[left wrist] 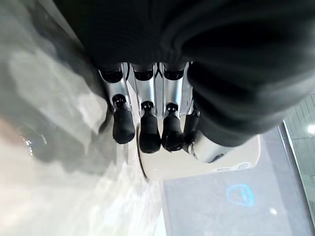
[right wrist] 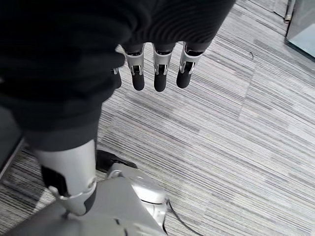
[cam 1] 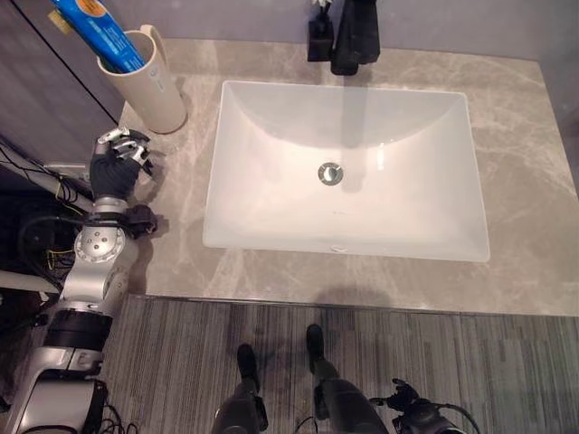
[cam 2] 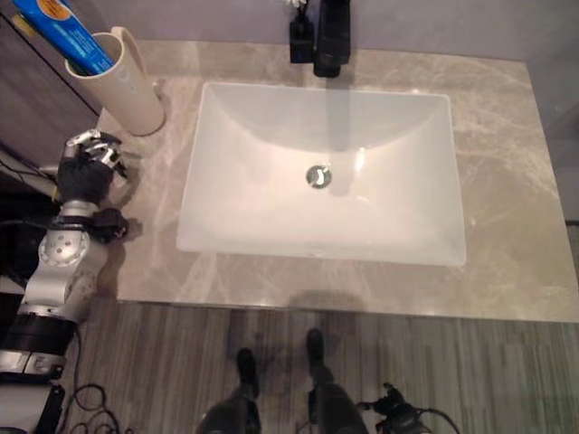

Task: Put brush and paste in cup on sink, flatten towel.

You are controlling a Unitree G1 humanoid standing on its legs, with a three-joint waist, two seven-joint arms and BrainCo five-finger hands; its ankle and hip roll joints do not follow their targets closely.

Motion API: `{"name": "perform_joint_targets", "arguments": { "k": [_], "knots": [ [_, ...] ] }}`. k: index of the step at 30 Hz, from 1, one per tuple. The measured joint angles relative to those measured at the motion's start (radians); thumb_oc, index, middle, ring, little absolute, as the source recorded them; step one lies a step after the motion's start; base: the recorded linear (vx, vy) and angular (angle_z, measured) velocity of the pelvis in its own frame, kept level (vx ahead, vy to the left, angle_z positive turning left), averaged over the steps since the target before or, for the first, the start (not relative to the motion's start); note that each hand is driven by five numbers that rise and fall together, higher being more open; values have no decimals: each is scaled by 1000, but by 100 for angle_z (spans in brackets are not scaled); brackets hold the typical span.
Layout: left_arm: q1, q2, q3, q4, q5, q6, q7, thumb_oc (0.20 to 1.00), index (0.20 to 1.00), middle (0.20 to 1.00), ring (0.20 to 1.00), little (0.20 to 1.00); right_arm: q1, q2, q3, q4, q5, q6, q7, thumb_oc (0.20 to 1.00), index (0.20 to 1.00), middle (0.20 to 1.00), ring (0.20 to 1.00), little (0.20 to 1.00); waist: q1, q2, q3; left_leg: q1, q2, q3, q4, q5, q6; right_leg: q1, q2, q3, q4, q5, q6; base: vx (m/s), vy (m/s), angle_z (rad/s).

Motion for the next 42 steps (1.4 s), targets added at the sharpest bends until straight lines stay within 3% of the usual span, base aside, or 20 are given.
{"name": "perform_joint_targets", "arguments": {
  "k": [15, 24, 33, 42],
  "knots": [
    [-240, 54, -103, 267, -69, 27, -21, 200, 200, 200, 200, 200, -2, -5, 13, -1, 0, 9, 15, 1000, 1000, 1000, 1000, 1000, -2, 0, 0, 0, 4, 7, 0, -3, -4, -5, 10, 9, -1, -2, -4, 3, -1, -2],
    [-316, 77, -121, 342, -70, 27, -17, 200, 200, 200, 200, 200, -3, -3, 21, -4, 1, 8, 15, 1000, 1000, 1000, 1000, 1000, -9, -13, 3, -5, 4, 23, 0, -8, -4, -16, 12, 22, 7, -1, -3, 14, 11, -4],
    [-310, 84, -113, 334, -70, 28, -6, 200, 200, 200, 200, 200, -3, -3, 21, -6, 1, 8, 15, 1000, 1000, 1000, 1000, 1000, -14, -29, 1, 2, 4, 39, 0, -10, -4, -17, 15, 39, 7, 9, 0, 11, 14, -5],
    [-115, 163, -98, 105, -83, 50, -55, 200, 200, 200, 200, 200, -2, -2, 22, -13, 1, 10, 18, 1000, 1000, 1000, 1000, 1000, -6, -32, -1, 15, 5, 42, 0, -10, -3, -6, 16, 40, 7, 9, 0, 0, 0, 0]
  ]
}}
